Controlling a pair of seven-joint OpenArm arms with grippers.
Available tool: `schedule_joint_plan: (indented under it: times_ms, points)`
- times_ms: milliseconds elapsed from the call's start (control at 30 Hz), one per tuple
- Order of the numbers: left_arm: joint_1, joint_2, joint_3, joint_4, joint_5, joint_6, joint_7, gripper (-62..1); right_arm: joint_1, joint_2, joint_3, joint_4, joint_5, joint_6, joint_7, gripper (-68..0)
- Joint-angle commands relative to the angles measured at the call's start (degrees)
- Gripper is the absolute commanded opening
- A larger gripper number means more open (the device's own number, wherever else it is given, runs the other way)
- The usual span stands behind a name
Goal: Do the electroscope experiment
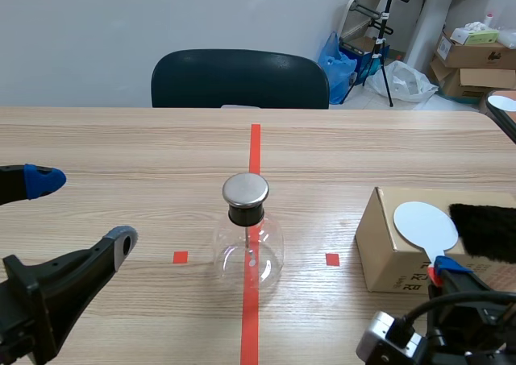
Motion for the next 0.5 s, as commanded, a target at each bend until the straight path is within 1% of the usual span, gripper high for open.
schedule_joint_plan:
  times_ms: [0,67,200,333,467]
  points:
    - [-0.2,0.28,0.37,1.05,-0.37,0.28,-0.81,1.4,-0.13,0.74,0.42,3.3,-0.61,-3.32,-0.92,-66.5]
    - [-0.2,0.28,0.37,1.05,-0.37,0.28,-0.79,1.4,-0.26,0.76,0.42,5.31,-0.72,-3.32,-1.22,-66.5]
    - [-0.2,0.28,0.37,1.05,-0.37,0.28,-0.79,1.4,-0.26,0.79,-0.17,8.22,-3.13,-3.32,-3.02,-66.5]
    - [-0.2,0.28,0.37,1.05,-0.37,0.28,-0.79,1.4,-0.24,0.94,-1.73,9.84,-6.43,-3.32,-5.49,-66.5]
    - [-0.2,0.31,0.37,1.05,-0.37,0.28,-0.79,1.4,0.09,1.09,-4.37,10.49,-8.46,-3.32,-7.74,-66.5]
